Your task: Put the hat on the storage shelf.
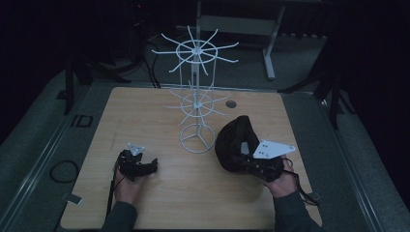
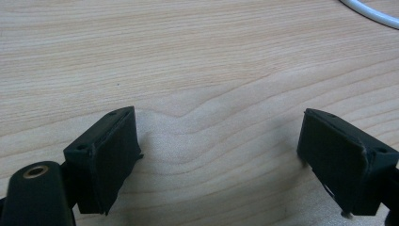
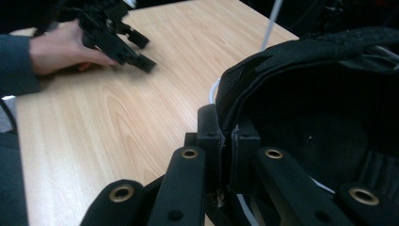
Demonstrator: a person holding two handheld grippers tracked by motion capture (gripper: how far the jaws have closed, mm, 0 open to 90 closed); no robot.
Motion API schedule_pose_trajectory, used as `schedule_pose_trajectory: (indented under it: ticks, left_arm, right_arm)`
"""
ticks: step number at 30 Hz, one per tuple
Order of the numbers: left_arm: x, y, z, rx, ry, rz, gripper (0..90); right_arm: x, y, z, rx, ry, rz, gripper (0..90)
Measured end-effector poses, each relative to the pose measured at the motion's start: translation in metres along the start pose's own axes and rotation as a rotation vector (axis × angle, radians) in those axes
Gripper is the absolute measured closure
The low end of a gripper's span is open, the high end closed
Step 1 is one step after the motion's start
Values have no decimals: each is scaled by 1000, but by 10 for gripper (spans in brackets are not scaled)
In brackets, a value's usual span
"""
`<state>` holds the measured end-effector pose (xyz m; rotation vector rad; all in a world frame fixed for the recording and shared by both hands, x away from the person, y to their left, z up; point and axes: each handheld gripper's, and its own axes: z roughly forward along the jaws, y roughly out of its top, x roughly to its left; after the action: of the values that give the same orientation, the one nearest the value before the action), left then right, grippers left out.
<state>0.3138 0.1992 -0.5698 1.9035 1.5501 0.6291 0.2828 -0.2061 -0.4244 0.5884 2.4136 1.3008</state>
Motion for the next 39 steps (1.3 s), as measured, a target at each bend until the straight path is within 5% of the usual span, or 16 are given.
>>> schedule_pose_trajectory:
  ticks: [19, 39]
  left_arm:
    - [2, -3, -2, -6, 18, -22, 153]
    - [2, -3, -3, -4, 18, -22, 153]
  right_arm:
    - [26, 32, 8, -95, 187, -70, 858]
    - [46, 43, 23, -106, 296, -108, 857]
